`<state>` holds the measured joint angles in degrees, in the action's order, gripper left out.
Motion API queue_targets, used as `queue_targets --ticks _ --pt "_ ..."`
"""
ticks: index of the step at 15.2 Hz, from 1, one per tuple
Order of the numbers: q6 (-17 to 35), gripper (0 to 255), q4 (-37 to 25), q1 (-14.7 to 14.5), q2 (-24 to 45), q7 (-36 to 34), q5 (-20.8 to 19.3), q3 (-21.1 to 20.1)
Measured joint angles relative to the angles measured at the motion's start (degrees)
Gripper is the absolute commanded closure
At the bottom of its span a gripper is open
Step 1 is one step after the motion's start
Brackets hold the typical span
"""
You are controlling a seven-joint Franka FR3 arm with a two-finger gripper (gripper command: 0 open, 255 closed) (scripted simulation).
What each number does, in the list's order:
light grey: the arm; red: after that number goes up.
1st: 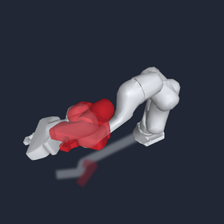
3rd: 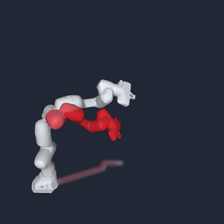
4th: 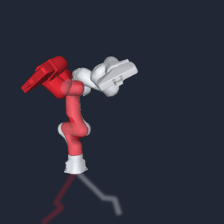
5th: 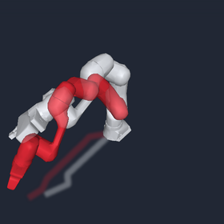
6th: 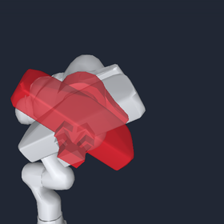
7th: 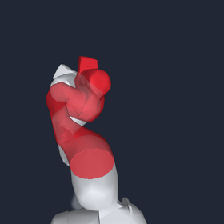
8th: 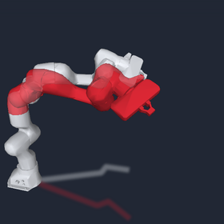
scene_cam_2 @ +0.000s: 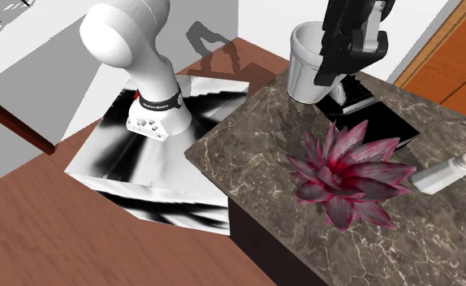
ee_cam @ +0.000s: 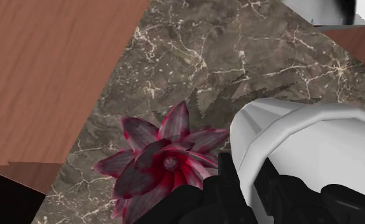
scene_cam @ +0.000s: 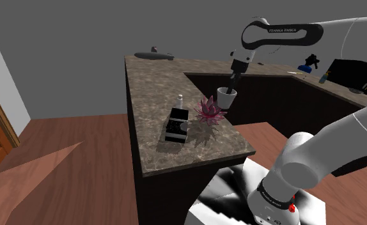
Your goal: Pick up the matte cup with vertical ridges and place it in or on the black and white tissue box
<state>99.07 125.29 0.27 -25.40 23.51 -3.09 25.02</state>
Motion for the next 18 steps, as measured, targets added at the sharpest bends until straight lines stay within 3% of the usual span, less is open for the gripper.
queue_targets --ticks 12,16,18 --pt "-0.1 255 -16.9 -7.1 17.0 -9.3 8.2 -5.8" --pt "-1.2 255 -24.0 -8.6 23.1 -11.8 10.4 -7.2" --pt "-0.5 255 -24.5 -8.8 24.3 -12.0 10.7 -7.3"
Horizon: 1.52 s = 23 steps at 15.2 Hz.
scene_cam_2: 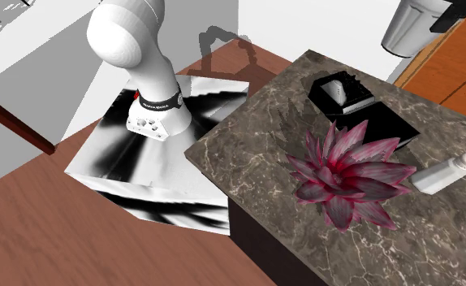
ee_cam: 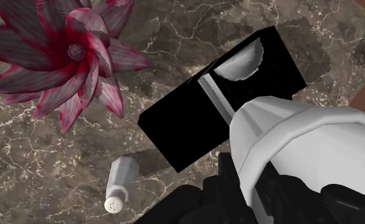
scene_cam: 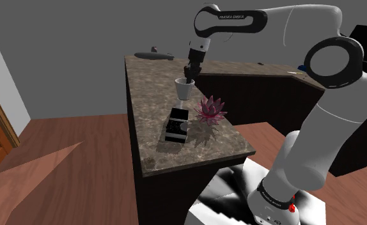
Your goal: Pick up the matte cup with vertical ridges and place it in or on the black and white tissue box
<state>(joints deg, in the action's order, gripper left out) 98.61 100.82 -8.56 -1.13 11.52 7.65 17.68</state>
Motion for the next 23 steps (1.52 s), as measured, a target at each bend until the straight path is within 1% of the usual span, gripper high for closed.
queue_targets --ticks 18,23 --pt "13.3 255 11.5 -0.1 2.0 2.0 1.2 -0.1" --pt "13.9 255 12.0 -0.1 2.2 2.1 1.3 -0.1"
